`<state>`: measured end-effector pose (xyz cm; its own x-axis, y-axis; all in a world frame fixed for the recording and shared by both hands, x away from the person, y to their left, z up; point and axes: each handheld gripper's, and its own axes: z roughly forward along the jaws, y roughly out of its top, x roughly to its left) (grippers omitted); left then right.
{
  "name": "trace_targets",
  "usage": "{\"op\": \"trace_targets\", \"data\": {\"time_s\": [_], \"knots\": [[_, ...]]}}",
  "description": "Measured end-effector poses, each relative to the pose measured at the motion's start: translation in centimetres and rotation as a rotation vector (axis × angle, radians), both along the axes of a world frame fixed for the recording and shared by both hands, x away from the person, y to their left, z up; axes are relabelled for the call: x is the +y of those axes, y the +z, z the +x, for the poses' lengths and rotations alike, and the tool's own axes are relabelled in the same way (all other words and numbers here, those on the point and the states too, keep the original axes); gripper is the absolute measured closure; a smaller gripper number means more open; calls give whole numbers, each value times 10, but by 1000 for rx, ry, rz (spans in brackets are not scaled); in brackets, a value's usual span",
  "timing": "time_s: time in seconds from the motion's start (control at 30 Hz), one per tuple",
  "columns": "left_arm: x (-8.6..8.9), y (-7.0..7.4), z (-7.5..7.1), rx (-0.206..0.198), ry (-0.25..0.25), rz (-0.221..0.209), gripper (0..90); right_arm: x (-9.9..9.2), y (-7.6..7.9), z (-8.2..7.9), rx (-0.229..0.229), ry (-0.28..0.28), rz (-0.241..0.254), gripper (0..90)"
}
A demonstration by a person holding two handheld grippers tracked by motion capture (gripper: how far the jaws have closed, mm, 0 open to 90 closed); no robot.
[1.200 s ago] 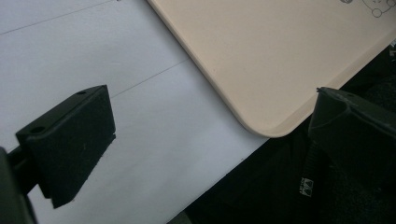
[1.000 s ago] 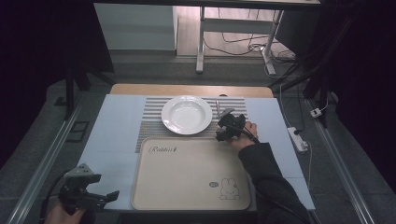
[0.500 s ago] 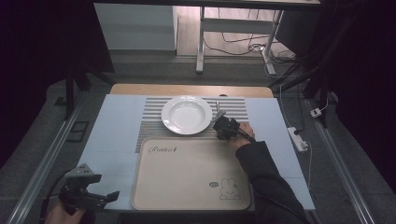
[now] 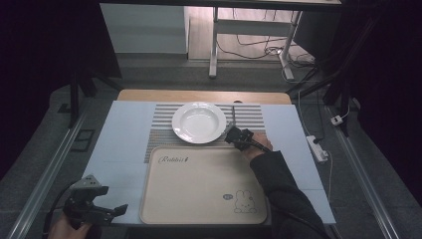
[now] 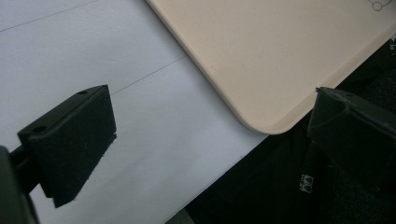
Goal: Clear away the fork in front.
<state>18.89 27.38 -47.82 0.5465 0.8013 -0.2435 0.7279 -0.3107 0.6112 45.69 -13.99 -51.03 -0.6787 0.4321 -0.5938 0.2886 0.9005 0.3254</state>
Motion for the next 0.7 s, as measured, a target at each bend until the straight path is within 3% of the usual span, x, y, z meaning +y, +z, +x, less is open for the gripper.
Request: {"op": "trace_targets", "data": {"time_s": [0.17,0.23,0.5,0.57,0.7], "knots": [[0,0,0,-2,-2,-2,12,-1,3,0,4,-13,33,899],[0,0,-1,-5,-7,-7,11,-2,8,-1,3,-41,68,899],[1,1,-1,-11,-23,-18,3,-10,20,-6,2,-62,146,900],[1,1,-2,-17,-23,-25,0,-14,27,-11,2,-69,197,899],[1,1,-2,-19,-24,-23,0,-20,37,-20,14,-60,253,899]]}}
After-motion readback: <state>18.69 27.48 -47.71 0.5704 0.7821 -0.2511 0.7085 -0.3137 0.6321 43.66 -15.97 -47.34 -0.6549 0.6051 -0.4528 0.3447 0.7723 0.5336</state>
